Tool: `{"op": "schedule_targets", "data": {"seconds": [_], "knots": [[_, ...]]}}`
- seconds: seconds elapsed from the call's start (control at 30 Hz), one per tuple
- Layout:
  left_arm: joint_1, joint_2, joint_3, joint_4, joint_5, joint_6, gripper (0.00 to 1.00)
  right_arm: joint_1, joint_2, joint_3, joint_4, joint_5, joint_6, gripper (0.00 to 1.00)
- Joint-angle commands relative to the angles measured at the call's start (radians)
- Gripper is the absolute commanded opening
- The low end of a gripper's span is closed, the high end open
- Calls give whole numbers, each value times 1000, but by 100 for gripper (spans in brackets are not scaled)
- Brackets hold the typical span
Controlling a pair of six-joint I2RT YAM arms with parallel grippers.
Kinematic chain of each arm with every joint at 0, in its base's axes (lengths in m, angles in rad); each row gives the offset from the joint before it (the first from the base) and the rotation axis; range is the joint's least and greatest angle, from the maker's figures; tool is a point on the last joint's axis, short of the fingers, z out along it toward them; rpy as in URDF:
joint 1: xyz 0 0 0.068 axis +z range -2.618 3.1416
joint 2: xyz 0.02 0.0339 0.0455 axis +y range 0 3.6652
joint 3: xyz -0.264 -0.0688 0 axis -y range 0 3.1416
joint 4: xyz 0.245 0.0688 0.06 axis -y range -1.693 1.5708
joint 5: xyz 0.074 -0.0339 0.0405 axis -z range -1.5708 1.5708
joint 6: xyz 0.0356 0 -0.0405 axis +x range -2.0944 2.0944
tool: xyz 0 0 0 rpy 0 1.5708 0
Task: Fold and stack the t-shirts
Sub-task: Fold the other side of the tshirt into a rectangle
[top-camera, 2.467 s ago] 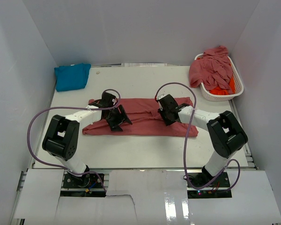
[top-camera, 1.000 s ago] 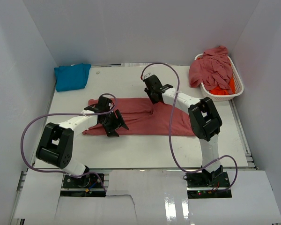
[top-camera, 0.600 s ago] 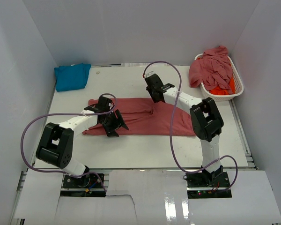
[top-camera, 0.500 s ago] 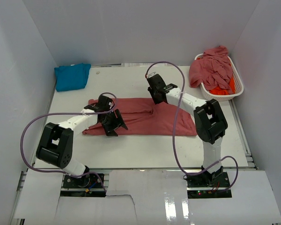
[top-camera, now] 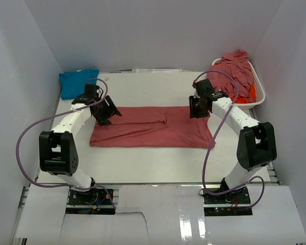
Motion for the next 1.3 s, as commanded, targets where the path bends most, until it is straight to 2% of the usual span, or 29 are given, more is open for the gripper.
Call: {"op": "schedule_targets", "data": {"seconds": [0.0,0.13,0.3,0.43,0.73,1.27], "knots": [[26,39,56,-51,-43,83,78,-73,-69,-55,-62,-150,40,41],[57,64,79,-82,-105,149,78,-159,-107,-129,-62,-249,44,43],[98,56,73,-83,-198,218,78,-239,-109,-202,-41,-284,23,43],[173,47,62,-79,-189,250,78,-285,-95,-236,-4,-326,11,44],[278,33,65,-82,-171,298,78,-306,-20,-227,62,-335,-5,47],[308,24,59,-87,-200,274,78,-346,100,-116,94,-310,-13,47]]}}
